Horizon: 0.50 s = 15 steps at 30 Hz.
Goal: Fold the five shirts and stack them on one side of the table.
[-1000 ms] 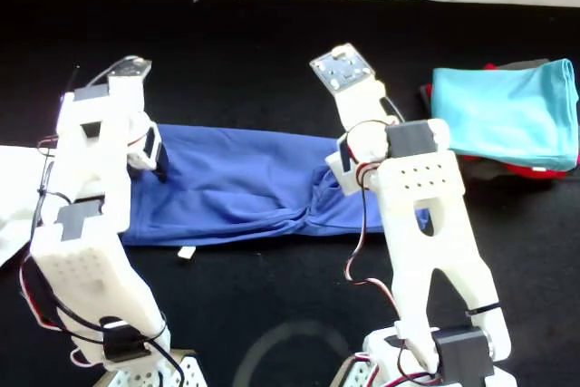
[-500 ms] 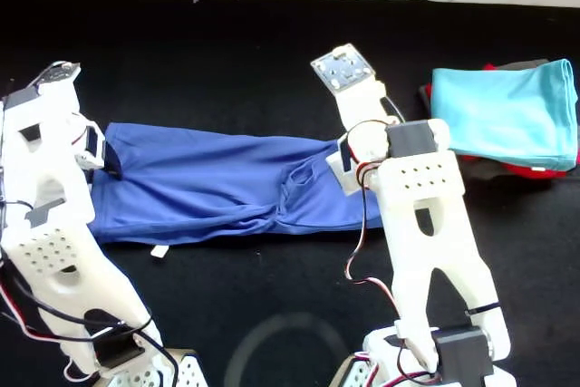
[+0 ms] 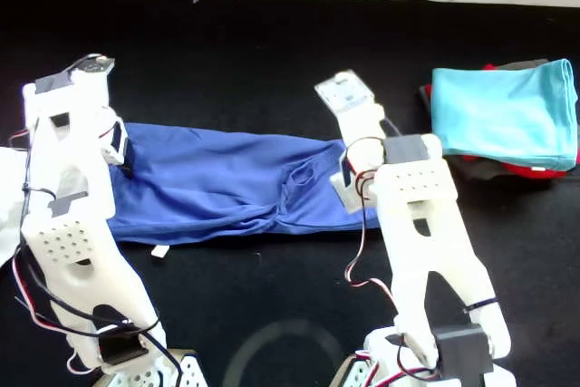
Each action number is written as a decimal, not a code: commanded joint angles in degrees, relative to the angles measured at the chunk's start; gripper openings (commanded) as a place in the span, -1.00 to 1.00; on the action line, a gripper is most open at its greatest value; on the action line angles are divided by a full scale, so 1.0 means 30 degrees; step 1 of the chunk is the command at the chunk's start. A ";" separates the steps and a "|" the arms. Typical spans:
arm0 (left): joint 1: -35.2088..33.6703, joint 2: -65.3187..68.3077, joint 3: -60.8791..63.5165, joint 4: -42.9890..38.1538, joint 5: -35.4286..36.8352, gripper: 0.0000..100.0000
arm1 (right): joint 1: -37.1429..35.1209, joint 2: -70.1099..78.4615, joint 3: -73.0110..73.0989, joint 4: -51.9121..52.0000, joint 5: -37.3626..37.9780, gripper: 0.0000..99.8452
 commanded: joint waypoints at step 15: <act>0.3824 0.0982 -0.0630 0.0527 0.1465 -0.95 | 0.0894 -0.3648 -0.0103 0.1626 0.0088 -0.99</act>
